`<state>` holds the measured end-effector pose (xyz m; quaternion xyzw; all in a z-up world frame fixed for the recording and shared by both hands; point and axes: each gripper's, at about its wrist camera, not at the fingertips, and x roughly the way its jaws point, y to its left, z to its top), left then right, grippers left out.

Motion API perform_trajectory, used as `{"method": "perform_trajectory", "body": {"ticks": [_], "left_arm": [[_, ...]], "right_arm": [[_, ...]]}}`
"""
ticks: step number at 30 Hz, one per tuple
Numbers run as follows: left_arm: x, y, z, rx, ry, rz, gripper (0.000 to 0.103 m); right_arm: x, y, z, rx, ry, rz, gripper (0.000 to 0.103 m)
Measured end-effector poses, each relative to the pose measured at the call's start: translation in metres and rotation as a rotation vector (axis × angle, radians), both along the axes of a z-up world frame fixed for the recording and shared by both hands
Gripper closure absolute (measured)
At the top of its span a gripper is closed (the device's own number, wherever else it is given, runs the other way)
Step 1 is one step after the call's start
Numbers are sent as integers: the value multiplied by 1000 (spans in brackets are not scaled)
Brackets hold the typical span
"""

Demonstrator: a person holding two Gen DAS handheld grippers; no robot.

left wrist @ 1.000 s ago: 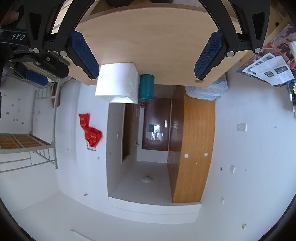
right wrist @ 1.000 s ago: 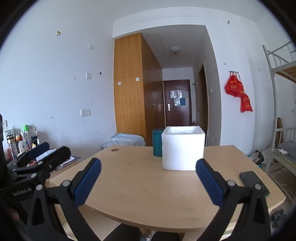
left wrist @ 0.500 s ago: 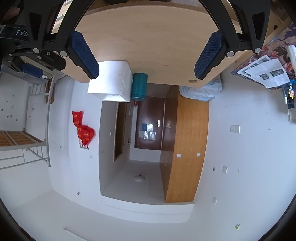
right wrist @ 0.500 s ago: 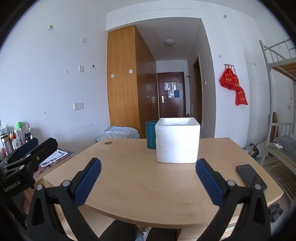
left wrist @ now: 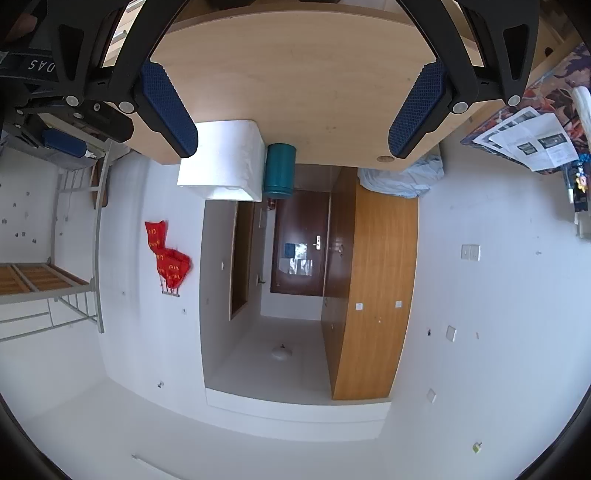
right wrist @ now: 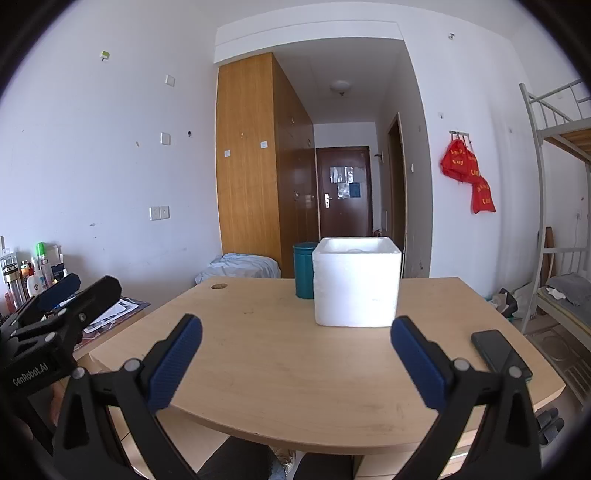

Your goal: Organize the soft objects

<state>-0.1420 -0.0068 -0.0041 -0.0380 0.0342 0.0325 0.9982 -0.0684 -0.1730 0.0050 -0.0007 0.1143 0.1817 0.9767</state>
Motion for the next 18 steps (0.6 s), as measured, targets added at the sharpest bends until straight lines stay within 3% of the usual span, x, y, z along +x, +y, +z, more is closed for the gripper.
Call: {"method": "perform_trajectory", "body": {"ticks": [18], "left_arm": [[2, -1, -2, -13, 1, -2, 0]], "right_arm": [[-2, -3, 2, -8, -1, -7, 0]]}}
